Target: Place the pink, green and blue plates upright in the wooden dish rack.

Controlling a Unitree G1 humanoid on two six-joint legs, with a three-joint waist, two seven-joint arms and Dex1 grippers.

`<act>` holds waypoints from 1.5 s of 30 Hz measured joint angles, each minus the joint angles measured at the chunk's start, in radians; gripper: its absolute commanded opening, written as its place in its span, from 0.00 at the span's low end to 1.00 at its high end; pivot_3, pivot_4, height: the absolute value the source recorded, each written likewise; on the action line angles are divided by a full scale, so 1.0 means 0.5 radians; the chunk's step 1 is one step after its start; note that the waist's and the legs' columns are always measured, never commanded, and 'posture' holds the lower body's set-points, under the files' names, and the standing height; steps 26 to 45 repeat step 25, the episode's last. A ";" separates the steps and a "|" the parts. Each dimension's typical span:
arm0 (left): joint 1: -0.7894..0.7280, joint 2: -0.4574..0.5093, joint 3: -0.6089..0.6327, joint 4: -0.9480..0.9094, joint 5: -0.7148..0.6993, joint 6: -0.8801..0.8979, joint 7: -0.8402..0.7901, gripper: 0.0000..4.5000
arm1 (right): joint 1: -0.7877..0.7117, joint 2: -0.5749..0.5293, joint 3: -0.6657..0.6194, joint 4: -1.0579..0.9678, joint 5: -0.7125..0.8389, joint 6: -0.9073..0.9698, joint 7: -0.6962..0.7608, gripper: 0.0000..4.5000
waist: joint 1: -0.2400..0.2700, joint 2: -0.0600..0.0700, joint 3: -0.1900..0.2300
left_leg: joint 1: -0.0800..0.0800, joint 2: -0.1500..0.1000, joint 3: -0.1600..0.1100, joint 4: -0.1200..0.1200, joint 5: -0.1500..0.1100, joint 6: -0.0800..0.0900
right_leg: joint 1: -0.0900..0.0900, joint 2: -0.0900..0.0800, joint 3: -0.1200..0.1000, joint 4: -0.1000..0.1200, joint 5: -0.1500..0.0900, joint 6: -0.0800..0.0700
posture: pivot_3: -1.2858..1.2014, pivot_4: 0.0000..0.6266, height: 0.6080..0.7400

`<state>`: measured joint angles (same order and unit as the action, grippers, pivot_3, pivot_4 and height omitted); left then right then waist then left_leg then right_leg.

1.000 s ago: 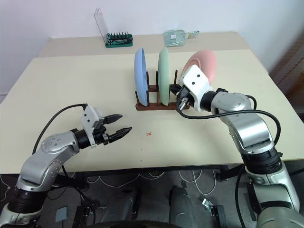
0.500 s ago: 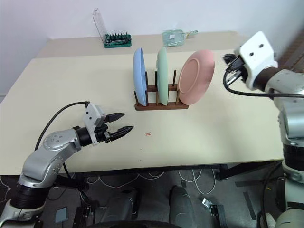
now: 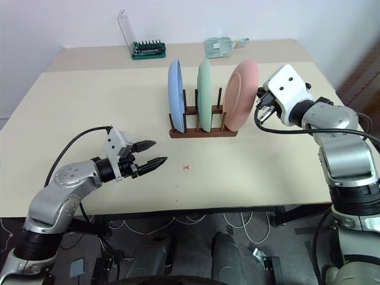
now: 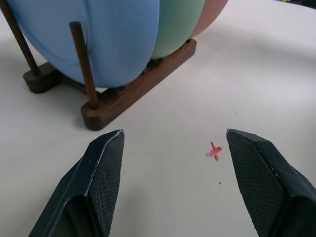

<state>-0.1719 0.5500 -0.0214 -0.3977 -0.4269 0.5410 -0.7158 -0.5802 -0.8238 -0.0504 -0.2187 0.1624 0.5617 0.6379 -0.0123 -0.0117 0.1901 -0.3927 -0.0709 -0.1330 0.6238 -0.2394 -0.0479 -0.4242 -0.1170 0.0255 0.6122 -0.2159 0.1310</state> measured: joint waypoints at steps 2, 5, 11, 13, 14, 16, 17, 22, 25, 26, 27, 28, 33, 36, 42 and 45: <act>0.021 -0.002 -0.001 0.000 0.000 0.000 0.002 0.76 | -0.006 0.000 0.006 -0.010 -0.002 0.000 0.007 0.01 | 0.002 0.000 0.000 | 0.000 0.000 -0.001 0.000 0.000 0.000 | 0.000 0.000 0.000 0.000 0.000 0.000 | 0.52 0.24 1.00; 0.019 -0.004 -0.001 0.000 0.001 0.000 0.010 0.76 | -0.006 -0.003 0.006 0.003 -0.020 0.000 0.005 0.01 | 0.001 0.000 0.000 | 0.000 0.000 0.000 0.000 0.000 0.000 | 0.000 0.000 0.000 0.000 0.000 0.000 | 0.52 0.24 1.00; 0.002 0.010 0.013 0.013 0.009 -0.003 0.040 0.76 | 0.148 -0.078 -0.074 0.172 -0.098 -0.062 -0.010 0.01 | 0.003 -0.001 0.000 | 0.000 0.000 0.000 0.000 0.000 0.000 | 0.001 0.000 0.000 0.000 0.000 0.000 | 0.52 0.24 1.00; 0.002 0.041 0.046 0.045 0.019 -0.014 0.049 0.76 | 0.218 -0.083 -0.102 0.256 -0.118 -0.104 -0.013 0.01 | 0.001 -0.001 0.000 | 0.001 0.000 0.000 0.000 0.000 0.000 | 0.001 0.000 0.000 0.001 0.000 0.000 | 0.52 0.24 1.00; 0.002 0.058 0.075 0.072 0.033 -0.024 0.056 0.76 | 0.249 -0.082 -0.115 0.310 -0.120 -0.131 -0.015 0.01 | -0.005 0.000 0.000 | 0.001 0.000 0.001 0.000 0.000 0.000 | 0.001 0.000 0.000 0.001 0.000 0.000 | 0.52 0.24 1.00; 0.002 0.098 0.116 0.119 0.067 -0.051 0.073 0.76 | 0.290 -0.081 -0.149 0.393 -0.121 -0.179 -0.016 0.01 | -0.011 0.001 0.000 | 0.002 0.000 0.001 0.000 0.000 0.000 | 0.001 0.001 0.000 0.001 0.000 0.000 | 0.52 0.24 1.00; 0.002 0.111 0.133 0.146 0.094 -0.074 0.084 0.76 | 0.294 -0.077 -0.163 0.429 -0.118 -0.211 -0.017 0.01 | -0.012 0.001 0.000 | 0.002 0.000 0.001 0.000 0.000 0.000 | 0.001 0.001 0.000 0.001 0.000 0.000 | 0.52 0.24 1.00; 0.123 0.176 0.280 0.365 0.274 -0.237 0.206 0.76 | 0.414 0.014 -0.222 0.529 -0.080 -0.372 -0.002 0.01 | -0.007 0.000 0.000 | 0.002 0.000 0.001 -0.001 0.000 0.000 | 0.001 0.000 0.000 0.001 0.000 0.000 | 0.52 0.24 1.00; 0.190 0.174 0.329 0.382 0.298 -0.278 0.225 0.76 | 0.419 0.050 -0.187 0.606 -0.082 -0.403 0.001 0.01 | -0.004 0.001 -0.001 | 0.002 0.000 0.001 0.002 0.000 0.000 | 0.002 0.000 0.001 0.001 0.000 0.000 | 0.52 0.24 1.00; 0.190 0.174 0.329 0.382 0.298 -0.278 0.225 0.76 | 0.419 0.050 -0.187 0.606 -0.082 -0.403 0.001 0.01 | -0.004 0.001 -0.001 | 0.002 0.000 0.001 0.002 0.000 0.000 | 0.002 0.000 0.001 0.001 0.000 0.000 | 0.52 0.24 1.00; 0.190 0.174 0.329 0.382 0.298 -0.278 0.225 0.76 | 0.419 0.050 -0.187 0.606 -0.082 -0.403 0.001 0.01 | -0.004 0.001 -0.001 | 0.002 0.000 0.001 0.002 0.000 0.000 | 0.002 0.000 0.001 0.001 0.000 0.000 | 0.52 0.24 1.00; 0.190 0.174 0.329 0.382 0.298 -0.278 0.225 0.76 | 0.419 0.050 -0.187 0.606 -0.082 -0.403 0.001 0.01 | -0.004 0.001 -0.001 | 0.002 0.000 0.001 0.002 0.000 0.000 | 0.002 0.000 0.001 0.001 0.000 0.000 | 0.52 0.24 1.00; 0.190 0.174 0.329 0.382 0.298 -0.278 0.225 0.76 | 0.419 0.050 -0.187 0.606 -0.082 -0.403 0.001 0.01 | -0.004 0.001 -0.001 | 0.002 0.000 0.001 0.002 0.000 0.000 | 0.002 0.000 0.001 0.001 0.000 0.000 | 0.52 0.24 1.00; 0.190 0.174 0.329 0.382 0.298 -0.278 0.225 0.76 | 0.419 0.050 -0.187 0.606 -0.082 -0.403 0.001 0.01 | -0.004 0.001 -0.001 | 0.002 0.000 0.001 0.002 0.000 0.000 | 0.002 0.000 0.001 0.001 0.000 0.000 | 0.52 0.24 1.00; 0.190 0.174 0.329 0.382 0.298 -0.278 0.225 0.76 | 0.419 0.050 -0.187 0.606 -0.082 -0.403 0.001 0.01 | -0.004 0.001 -0.001 | 0.002 0.000 0.001 0.002 0.000 0.000 | 0.002 0.000 0.001 0.001 0.000 0.000 | 0.52 0.24 1.00; 0.190 0.174 0.329 0.382 0.298 -0.278 0.225 0.76 | 0.419 0.050 -0.187 0.606 -0.082 -0.403 0.001 0.01 | -0.004 0.001 -0.001 | 0.002 0.000 0.001 0.002 0.000 0.000 | 0.002 0.000 0.001 0.001 0.000 0.000 | 0.52 0.24 1.00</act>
